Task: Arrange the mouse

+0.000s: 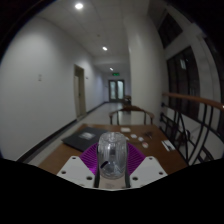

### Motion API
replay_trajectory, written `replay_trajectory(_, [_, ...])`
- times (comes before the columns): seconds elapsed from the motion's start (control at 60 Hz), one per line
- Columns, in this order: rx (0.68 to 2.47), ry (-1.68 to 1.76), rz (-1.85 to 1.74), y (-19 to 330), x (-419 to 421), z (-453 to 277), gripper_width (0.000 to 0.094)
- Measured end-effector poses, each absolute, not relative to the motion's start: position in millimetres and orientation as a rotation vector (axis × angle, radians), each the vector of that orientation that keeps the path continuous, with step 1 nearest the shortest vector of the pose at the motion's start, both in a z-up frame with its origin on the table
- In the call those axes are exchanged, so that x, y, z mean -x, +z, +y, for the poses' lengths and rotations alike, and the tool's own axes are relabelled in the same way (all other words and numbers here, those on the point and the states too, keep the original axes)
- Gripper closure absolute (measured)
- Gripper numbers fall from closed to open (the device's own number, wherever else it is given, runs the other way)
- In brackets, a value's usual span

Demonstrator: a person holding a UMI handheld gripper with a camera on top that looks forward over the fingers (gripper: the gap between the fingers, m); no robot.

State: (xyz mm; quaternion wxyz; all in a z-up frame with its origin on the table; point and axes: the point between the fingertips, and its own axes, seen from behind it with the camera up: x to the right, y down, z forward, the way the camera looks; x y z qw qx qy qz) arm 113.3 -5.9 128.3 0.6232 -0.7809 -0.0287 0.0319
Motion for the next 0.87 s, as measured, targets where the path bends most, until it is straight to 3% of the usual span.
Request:
replay_trajectory(0.167, [2.003, 0.014, 0.032, 5.1, -181.7, 15.0, 0.0593])
replay_trajectory(0.3, [2.080, -0.005, 0.015, -42.2, -192.1, 21.3, 0.0588])
replay_trajectory(0.35, [2.120, -0.004, 0.012, -59.8, -194.7, 22.8, 0.0547])
replay_trajectory(0.55, [2.140, 0.022, -0.038, -57.6, -194.6, 18.9, 0.0417])
replay_trajectory(0.683, [2.195, 0.126, -0.085, -45.4, -191.3, -10.5, 0.0065])
replay_trajectory(0.867, [2.149, 0.161, -0.175, -3.4, -218.5, -63.1, 0.0084])
